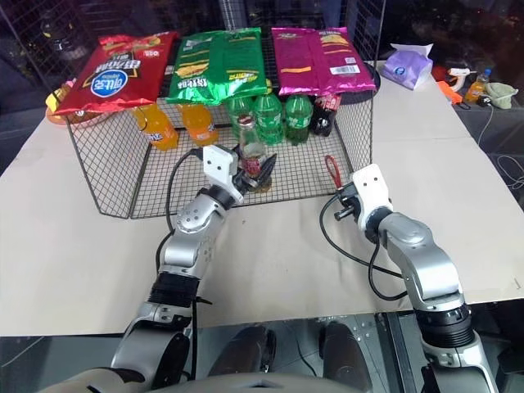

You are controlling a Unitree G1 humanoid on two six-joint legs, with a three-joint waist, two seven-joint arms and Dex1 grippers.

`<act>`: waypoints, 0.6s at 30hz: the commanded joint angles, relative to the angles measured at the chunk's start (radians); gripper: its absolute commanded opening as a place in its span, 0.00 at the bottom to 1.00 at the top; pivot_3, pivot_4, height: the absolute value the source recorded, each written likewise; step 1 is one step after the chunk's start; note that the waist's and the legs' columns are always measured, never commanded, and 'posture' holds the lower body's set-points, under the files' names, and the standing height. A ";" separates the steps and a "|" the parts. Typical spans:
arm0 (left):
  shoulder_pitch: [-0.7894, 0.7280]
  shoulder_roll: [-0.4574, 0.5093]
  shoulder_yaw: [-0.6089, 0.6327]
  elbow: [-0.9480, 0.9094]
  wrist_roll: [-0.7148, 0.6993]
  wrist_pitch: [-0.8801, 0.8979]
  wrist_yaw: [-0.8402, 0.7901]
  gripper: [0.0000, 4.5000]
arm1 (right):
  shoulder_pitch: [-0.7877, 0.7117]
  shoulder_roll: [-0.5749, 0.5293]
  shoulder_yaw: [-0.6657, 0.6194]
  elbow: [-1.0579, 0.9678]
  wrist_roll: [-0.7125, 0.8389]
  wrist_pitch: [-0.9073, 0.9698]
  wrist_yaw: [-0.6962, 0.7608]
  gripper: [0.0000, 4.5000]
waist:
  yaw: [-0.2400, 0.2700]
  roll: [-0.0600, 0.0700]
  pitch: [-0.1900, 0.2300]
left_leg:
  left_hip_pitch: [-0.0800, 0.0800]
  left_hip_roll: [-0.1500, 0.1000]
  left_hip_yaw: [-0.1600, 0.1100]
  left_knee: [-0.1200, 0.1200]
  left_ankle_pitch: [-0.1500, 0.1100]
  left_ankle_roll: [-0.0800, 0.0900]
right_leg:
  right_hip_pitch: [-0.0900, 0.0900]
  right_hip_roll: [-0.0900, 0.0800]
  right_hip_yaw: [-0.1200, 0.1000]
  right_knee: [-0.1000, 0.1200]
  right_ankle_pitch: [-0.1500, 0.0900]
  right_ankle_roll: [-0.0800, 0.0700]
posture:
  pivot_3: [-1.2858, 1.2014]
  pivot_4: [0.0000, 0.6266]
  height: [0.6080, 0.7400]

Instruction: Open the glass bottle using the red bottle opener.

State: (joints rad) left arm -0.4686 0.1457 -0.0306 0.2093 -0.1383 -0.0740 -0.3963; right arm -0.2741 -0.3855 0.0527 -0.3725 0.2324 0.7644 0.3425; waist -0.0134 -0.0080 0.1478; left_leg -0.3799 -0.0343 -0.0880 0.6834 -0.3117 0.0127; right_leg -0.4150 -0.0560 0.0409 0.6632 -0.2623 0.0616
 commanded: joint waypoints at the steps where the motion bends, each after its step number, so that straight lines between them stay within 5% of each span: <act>1: 0.009 -0.004 -0.002 -0.036 -0.008 -0.006 -0.008 0.58 | -0.007 0.006 -0.010 -0.013 -0.007 -0.036 -0.001 0.00 | 0.000 0.000 0.000 | 0.000 0.000 0.000 0.000 0.000 0.000 | 0.000 0.000 0.000 0.000 0.000 0.000 | 0.52 0.24 1.00; 18: 0.259 0.108 -0.038 -0.558 -0.093 0.287 -0.075 0.58 | -0.010 0.007 -0.011 0.023 -0.022 -0.078 0.021 0.00 | -0.002 0.000 0.000 | 0.000 0.001 0.000 0.000 0.000 0.000 | 0.000 0.000 0.001 0.000 0.000 0.000 | 0.52 0.24 1.00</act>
State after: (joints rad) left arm -0.2078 0.2533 -0.0586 -0.2710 -0.2118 0.2120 -0.4625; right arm -0.2708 -0.3747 0.0550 -0.3343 0.2088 0.7121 0.3569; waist -0.0150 -0.0077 0.1478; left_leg -0.3799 -0.0336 -0.0878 0.6835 -0.3117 0.0127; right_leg -0.4150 -0.0558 0.0415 0.6635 -0.2623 0.0616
